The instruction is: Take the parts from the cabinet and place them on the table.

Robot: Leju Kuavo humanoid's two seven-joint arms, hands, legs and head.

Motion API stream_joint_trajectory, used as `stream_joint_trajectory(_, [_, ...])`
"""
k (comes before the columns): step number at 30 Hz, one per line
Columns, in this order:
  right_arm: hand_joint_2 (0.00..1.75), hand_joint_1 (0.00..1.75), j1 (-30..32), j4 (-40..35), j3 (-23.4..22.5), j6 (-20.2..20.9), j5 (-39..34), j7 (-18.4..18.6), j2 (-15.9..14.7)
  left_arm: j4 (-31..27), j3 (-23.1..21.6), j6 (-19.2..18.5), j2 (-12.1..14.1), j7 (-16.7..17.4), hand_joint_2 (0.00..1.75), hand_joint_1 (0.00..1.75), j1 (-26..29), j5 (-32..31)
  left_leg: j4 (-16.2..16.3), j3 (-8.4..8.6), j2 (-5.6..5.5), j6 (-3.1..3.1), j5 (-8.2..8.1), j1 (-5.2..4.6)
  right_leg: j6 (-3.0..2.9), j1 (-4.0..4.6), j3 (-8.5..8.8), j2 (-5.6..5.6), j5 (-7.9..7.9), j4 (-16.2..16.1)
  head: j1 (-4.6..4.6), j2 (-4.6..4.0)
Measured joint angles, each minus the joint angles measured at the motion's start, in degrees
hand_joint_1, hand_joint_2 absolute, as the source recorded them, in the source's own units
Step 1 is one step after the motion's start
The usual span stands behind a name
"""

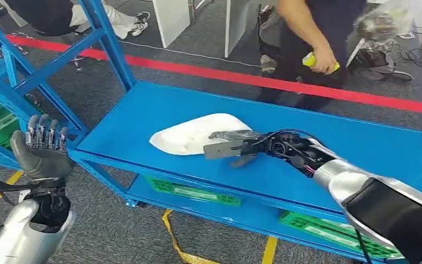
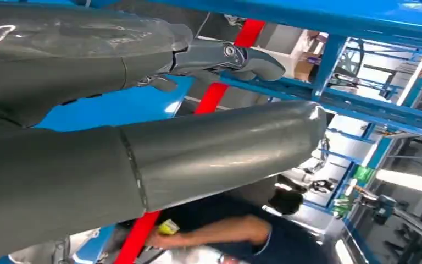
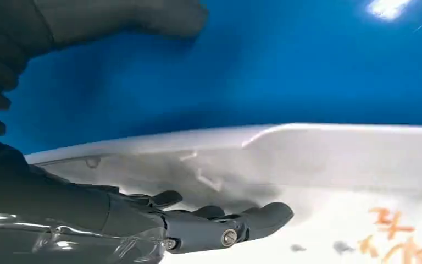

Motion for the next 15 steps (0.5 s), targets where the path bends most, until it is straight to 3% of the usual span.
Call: stream_joint_trajectory(15, [1.75, 1.75, -2.14, 4.81, -1.88, -1.16, -3.65, -0.42, 0.17, 0.0, 0.0, 0.33, 0.0, 0.04, 0.0, 0.0, 0.51, -0.02, 0.01, 0.05, -0.01, 0.0, 0.0, 0.0, 0.0, 0.0, 0.09, -0.02, -0.01, -0.02, 0.0, 0.0])
